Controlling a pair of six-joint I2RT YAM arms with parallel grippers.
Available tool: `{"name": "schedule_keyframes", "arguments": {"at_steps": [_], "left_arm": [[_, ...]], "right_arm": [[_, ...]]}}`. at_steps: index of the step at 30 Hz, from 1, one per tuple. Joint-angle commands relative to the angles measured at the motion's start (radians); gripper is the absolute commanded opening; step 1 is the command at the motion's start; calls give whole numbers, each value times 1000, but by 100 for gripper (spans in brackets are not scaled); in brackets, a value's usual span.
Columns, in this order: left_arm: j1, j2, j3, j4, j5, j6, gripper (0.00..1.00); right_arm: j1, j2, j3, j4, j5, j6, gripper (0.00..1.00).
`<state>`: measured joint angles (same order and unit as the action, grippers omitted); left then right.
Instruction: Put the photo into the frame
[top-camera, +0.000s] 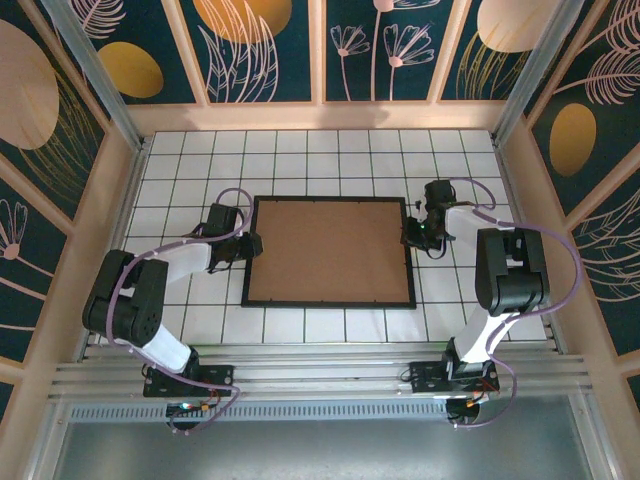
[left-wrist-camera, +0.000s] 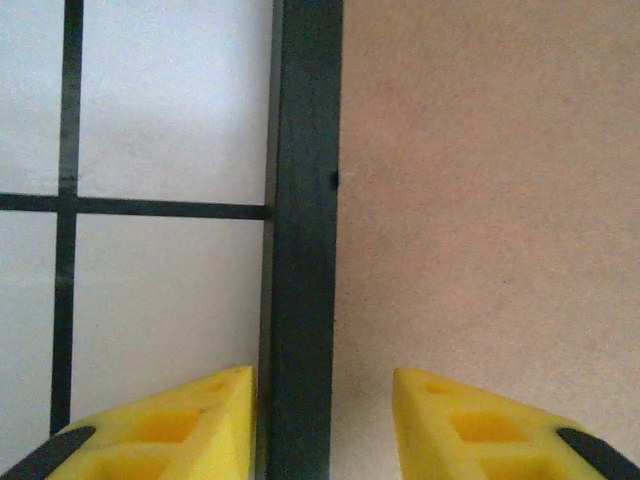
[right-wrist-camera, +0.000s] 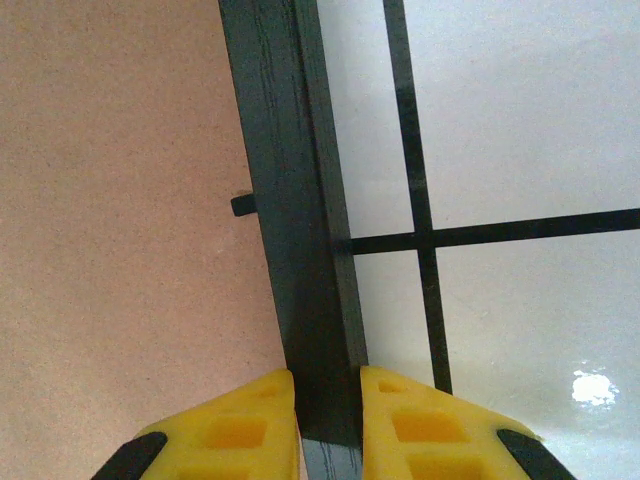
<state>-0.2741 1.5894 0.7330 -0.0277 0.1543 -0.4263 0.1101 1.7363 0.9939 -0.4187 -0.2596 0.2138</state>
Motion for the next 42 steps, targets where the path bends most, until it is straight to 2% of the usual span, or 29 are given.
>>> {"name": "schedule_keyframes", "arguments": {"at_steps": [1,6,14,22,32,42], "left_arm": [[-2,-51,14,-15,-40,-10,47],[17,-52,29,-11,-102,-14,51],[41,49,114,-17,-98,1,39],[42,160,196,-37,-98,30,34],[43,195,198,-31,-56,37,32],[41,206,183,-26,22,58,35]], "right_arm": [[-4,20,0,18,34,-14,19],[-5,20,3,18,33,-18,19],[-5,17,7,19,22,-20,19],[-4,18,2,24,13,-19,19],[-6,18,0,20,17,-19,19],[-2,18,-6,25,9,-12,19]]}}
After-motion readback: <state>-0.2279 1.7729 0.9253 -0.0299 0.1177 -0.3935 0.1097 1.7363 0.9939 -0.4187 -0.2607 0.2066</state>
